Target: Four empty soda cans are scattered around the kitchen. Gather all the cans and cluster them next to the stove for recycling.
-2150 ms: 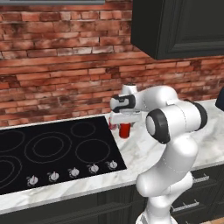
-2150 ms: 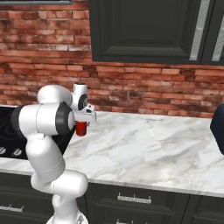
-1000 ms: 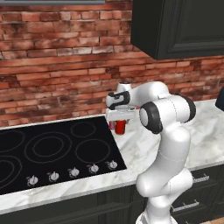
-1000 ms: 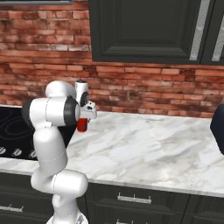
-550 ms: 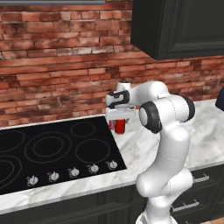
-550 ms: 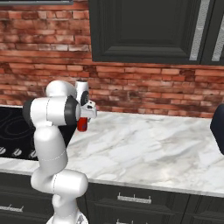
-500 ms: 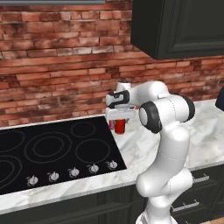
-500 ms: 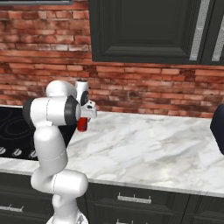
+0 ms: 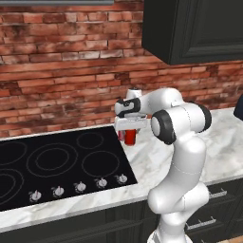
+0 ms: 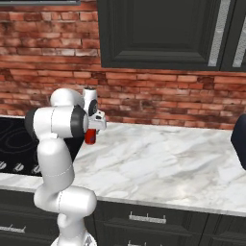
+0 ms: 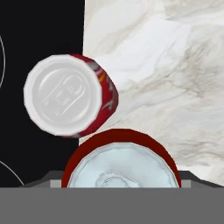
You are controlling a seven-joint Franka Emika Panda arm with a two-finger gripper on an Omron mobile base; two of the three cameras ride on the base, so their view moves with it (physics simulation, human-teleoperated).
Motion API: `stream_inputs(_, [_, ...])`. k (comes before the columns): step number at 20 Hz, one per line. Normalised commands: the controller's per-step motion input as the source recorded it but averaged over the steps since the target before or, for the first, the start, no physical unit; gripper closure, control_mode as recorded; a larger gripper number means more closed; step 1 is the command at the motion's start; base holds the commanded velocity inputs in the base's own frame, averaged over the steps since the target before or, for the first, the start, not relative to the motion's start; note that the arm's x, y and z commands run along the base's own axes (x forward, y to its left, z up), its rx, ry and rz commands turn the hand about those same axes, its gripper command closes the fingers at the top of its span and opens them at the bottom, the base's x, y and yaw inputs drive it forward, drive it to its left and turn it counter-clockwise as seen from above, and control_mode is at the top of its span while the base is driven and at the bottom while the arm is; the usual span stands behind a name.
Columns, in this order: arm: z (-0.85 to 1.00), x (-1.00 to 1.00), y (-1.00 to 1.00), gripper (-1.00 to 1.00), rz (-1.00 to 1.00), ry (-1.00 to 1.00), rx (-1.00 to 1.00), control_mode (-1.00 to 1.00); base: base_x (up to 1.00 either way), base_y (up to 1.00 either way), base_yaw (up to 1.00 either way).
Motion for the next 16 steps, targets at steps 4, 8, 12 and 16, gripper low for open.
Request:
stream_inputs(4, [0.0,0.0,0.0,1.0,0.0,0.0,0.0,-1.0,0.0,0.0,0.0])
stream_inputs(8, [0.0,0.0,0.0,1.0,0.0,0.0,0.0,-1.0,0.0,0.0,0.0])
stream_inputs(12, [0.0,0.0,0.0,-1.0,0.0,0.0,0.0,-1.0,0.0,0.0,0.0])
stream_inputs(16, [0.0,0.0,0.0,-1.0,0.0,0.0,0.0,-1.0,0.0,0.0,0.0])
